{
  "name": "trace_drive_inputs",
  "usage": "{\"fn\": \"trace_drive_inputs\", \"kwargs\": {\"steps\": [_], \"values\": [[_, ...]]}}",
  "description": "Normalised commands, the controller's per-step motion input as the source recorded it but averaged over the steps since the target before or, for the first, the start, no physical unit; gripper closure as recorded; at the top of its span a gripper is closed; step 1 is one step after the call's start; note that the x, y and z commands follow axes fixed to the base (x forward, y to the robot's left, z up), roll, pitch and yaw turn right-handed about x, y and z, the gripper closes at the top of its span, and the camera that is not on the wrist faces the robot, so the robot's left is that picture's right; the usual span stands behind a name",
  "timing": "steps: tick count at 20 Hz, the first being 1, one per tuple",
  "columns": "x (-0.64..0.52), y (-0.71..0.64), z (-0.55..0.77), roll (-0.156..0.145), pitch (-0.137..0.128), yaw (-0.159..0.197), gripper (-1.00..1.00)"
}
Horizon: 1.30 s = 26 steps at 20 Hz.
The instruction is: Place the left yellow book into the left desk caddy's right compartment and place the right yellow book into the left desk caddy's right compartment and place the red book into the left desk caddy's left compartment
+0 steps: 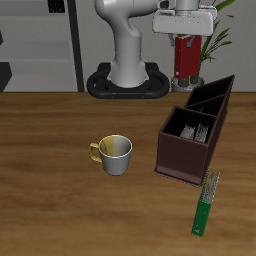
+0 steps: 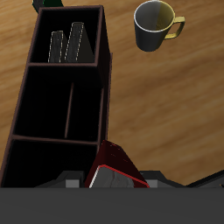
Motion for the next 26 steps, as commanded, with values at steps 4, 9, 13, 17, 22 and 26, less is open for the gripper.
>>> {"fn": "trace_drive_inputs", "kwargs": {"steps": [4, 9, 13, 17, 22, 26], "values": [[-0.07, 0.19, -0.08, 0.001, -0.008, 0.024, 1.0], [0.02, 0.21, -0.06, 0.024, 0.012, 0.002, 1.0], [0.09, 0.14, -0.06, 0.017, 0.026, 0.011, 1.0], [0.02, 0.24, 0.02, 0.045, -0.002, 0.011, 1.0], [0.09, 0.23, -0.01, 0.055, 0.008, 0.01, 1.0], [0.13, 0.21, -0.04, 0.051, 0.008, 0.032, 1.0]]}}
